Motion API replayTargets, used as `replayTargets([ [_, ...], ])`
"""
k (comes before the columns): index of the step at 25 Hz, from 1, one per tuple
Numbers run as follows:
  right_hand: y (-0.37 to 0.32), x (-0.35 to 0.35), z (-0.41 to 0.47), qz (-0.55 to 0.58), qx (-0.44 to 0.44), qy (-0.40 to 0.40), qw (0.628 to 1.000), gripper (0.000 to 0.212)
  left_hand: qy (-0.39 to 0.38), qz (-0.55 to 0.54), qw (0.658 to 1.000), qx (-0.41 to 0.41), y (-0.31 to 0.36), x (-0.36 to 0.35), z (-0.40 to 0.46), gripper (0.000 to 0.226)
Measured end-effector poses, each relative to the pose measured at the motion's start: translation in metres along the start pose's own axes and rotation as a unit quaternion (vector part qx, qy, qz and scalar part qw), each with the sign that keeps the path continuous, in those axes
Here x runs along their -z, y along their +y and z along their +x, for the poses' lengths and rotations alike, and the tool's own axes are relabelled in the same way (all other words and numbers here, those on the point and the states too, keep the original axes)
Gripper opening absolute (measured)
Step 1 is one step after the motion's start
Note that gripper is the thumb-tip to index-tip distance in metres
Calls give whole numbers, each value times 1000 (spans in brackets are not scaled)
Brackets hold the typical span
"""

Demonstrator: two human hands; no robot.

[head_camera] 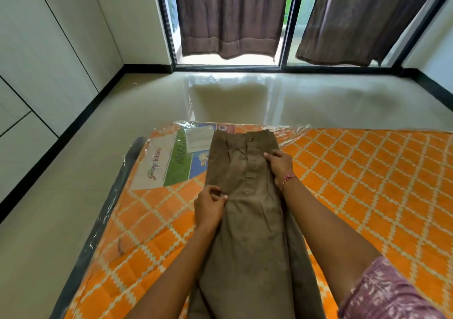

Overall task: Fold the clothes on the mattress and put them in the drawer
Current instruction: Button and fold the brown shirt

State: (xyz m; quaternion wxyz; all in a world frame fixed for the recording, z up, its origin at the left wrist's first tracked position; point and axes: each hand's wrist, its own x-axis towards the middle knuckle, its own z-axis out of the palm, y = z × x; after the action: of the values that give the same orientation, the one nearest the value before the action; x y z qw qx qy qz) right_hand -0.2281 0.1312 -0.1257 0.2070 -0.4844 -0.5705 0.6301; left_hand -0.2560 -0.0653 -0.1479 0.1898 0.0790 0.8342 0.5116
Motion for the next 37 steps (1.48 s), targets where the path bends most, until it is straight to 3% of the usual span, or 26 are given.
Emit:
replayTargets([
  [2,5,4,4,-149,66,47,985,31,71,111,989,-59,-1,-4,-7,27],
  [4,7,9,9,-277,145,70,947,39,109,214,964,-111,3,-10,-4,42],
  [5,8,12,13,-311,149,88,935,46,114,269,949,-119,7,-13,7,52],
  [7,6,21,24,-293,86,92,948,56,85,313,942,-84,20,-14,37,69],
  [8,3,24,29,-242,53,72,966,51,61,280,956,-58,27,-13,53,73],
  [10,-1,27,34,-94,-19,10,995,25,6,112,994,0,38,-9,84,70],
  [12,-10,25,33,-15,-73,-18,997,25,-57,-23,995,80,51,-5,102,58],
  [14,-17,22,35,6,-97,-23,995,19,-117,-47,984,124,68,0,111,42],
  [17,-23,22,31,26,-92,-38,995,21,-112,-81,982,129,79,5,112,25],
  [22,-39,33,6,57,-60,-133,988,42,-111,-169,974,105,79,18,88,41],
  [25,-47,46,-24,14,44,-97,994,40,-149,-172,971,72,85,37,67,45],
  [29,-23,85,-83,19,200,-93,975,41,-170,-137,975,-52,69,69,16,39],
  [31,9,104,-115,-48,251,-91,963,27,-158,-68,975,-143,43,80,-20,35],
  [33,46,125,-144,-198,295,-84,931,21,-143,95,953,-251,3,89,-54,32],
  [34,64,135,-159,-300,318,-100,894,27,-139,204,925,-288,-18,93,-70,40],
  [36,92,149,-179,-481,379,-137,778,46,-116,385,851,-337,-46,98,-92,66],
  [37,100,152,-186,-523,413,-141,732,52,-93,416,823,-377,-51,97,-100,70],
])
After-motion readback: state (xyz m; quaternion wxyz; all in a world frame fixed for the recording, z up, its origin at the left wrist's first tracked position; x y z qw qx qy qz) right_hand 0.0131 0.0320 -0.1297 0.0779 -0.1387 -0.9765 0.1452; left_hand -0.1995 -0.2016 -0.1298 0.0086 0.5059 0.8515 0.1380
